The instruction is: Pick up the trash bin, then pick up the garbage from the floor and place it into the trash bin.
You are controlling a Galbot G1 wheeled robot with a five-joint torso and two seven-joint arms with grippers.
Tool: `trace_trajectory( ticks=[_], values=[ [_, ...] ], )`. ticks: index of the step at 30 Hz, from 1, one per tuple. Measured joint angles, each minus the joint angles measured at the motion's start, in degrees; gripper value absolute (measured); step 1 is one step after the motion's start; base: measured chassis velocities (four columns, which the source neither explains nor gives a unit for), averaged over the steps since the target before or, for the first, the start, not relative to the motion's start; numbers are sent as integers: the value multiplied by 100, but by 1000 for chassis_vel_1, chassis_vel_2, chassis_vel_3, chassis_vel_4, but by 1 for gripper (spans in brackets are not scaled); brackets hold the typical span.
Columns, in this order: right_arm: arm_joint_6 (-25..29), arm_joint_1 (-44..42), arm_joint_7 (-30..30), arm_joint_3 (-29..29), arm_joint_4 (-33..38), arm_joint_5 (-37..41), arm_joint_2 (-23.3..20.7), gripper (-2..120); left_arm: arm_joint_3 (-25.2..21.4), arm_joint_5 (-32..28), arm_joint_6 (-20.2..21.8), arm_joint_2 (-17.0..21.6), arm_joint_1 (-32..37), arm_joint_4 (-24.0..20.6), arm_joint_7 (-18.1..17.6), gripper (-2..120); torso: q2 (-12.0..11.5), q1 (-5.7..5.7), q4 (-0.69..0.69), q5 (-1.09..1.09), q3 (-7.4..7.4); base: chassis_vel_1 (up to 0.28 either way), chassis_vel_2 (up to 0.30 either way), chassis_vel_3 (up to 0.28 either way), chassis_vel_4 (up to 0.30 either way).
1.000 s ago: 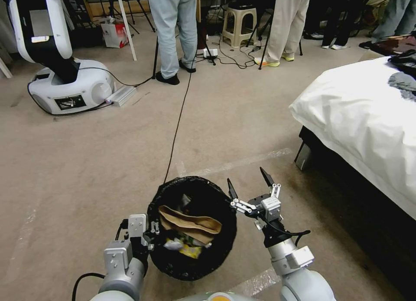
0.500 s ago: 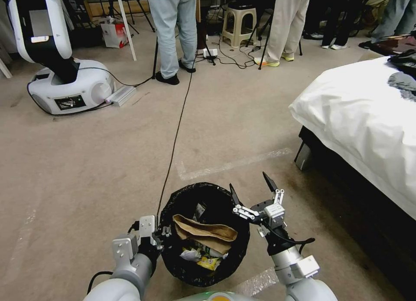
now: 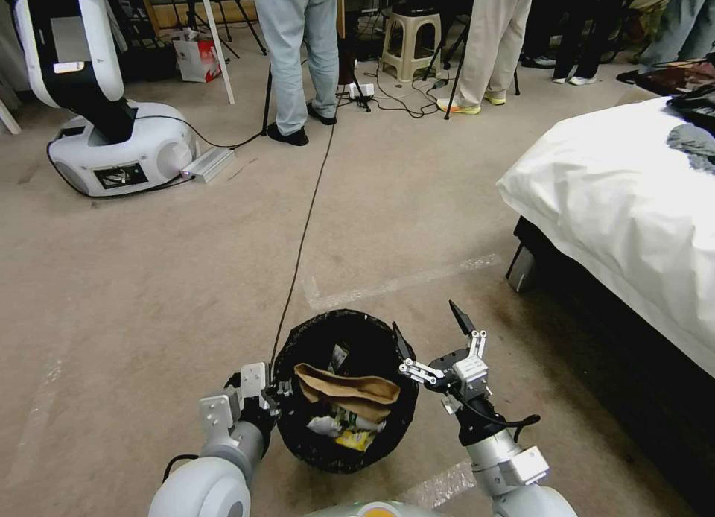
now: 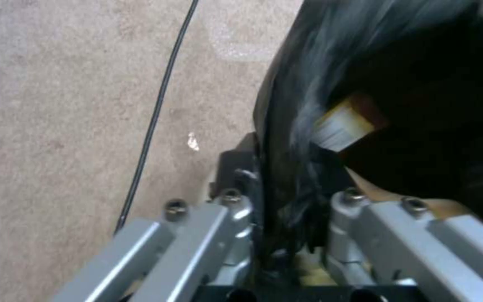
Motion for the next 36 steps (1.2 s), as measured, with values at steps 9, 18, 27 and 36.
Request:
trace_trajectory(
  ticks=[9, 18, 27, 36],
  values=[
    [36, 2, -7, -22, -73, -17, 27, 99, -36, -13, -154, -4, -68, 8, 109, 49, 0, 0, 0, 0, 0, 0, 0, 0, 0],
    [71, -32, -20, -17, -81, -40, 24, 99, -81, 89, -513, -4, -136, -88, 347, 82, 0, 0, 0, 0, 0, 0, 0, 0, 0],
    [97, -135, 115, -62, 124, -131, 138, 99, -25, 865, -1327, 0, 211, -357, 672, 97, 0, 0, 0, 0, 0, 0, 0, 0, 0],
    [27, -335, 641, -71, 412, -358, 496, 100, 46, 2609, -2847, -40, 829, -425, 994, 100, 0, 0, 0, 0, 0, 0, 0, 0, 0]
  ],
)
